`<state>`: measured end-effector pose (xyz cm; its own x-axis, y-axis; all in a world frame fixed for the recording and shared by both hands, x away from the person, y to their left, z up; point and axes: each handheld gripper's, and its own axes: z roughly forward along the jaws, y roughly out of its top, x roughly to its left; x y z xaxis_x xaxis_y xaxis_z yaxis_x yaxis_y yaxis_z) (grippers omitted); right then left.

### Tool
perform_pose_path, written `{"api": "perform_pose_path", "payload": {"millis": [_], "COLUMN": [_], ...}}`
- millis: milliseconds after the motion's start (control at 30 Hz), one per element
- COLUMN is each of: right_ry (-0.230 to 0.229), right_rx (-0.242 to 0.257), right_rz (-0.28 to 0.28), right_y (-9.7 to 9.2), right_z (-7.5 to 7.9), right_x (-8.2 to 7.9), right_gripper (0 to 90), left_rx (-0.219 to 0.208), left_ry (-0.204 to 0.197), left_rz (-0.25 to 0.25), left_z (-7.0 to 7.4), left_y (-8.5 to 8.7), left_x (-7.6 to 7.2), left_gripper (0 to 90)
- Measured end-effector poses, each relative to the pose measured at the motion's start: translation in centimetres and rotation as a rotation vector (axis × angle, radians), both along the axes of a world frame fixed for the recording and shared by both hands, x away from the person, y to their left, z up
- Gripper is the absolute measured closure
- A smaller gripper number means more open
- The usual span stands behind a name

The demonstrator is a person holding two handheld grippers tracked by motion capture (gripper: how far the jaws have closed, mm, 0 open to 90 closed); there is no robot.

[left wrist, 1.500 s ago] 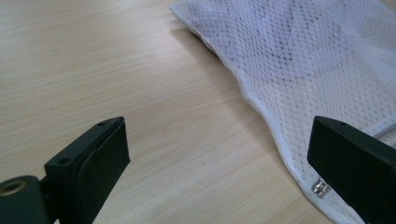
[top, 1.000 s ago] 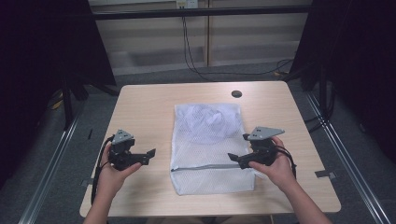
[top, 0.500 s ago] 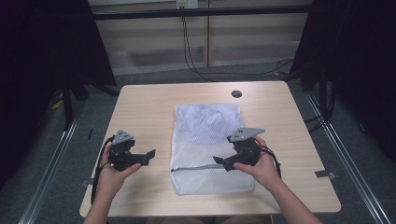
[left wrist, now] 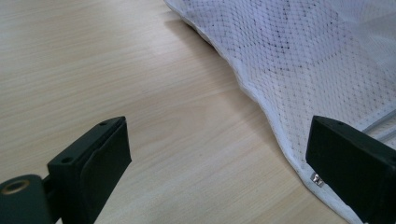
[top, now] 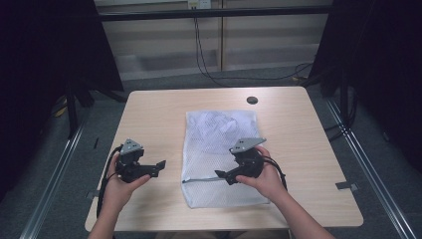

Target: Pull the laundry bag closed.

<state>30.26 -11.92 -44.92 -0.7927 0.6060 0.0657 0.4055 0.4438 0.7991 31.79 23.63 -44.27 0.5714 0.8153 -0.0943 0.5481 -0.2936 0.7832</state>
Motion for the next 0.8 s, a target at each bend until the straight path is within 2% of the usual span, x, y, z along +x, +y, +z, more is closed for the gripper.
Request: {"api": "perform_pose_path", "payload": {"millis": [400,800], "right_ry": [0.006,0.016], "right_rx": [0.0,0.003], "right_rz": [0.022,0.039], "right_y": [1.8,3.2], "right_z": [-0.2,-0.6], "right_x": [0.2,0.5], "right_gripper": [8.4,8.9], "left_rx": [0.013,0.008], "left_ry": [-0.003,-0.001], "left_rz": [-0.003,0.004], "left_z": [0.1,0.0], "left_y": [0.2,0.1], "left_x": [-0.1,-0.1], "left_gripper": [6.4,6.4]}}
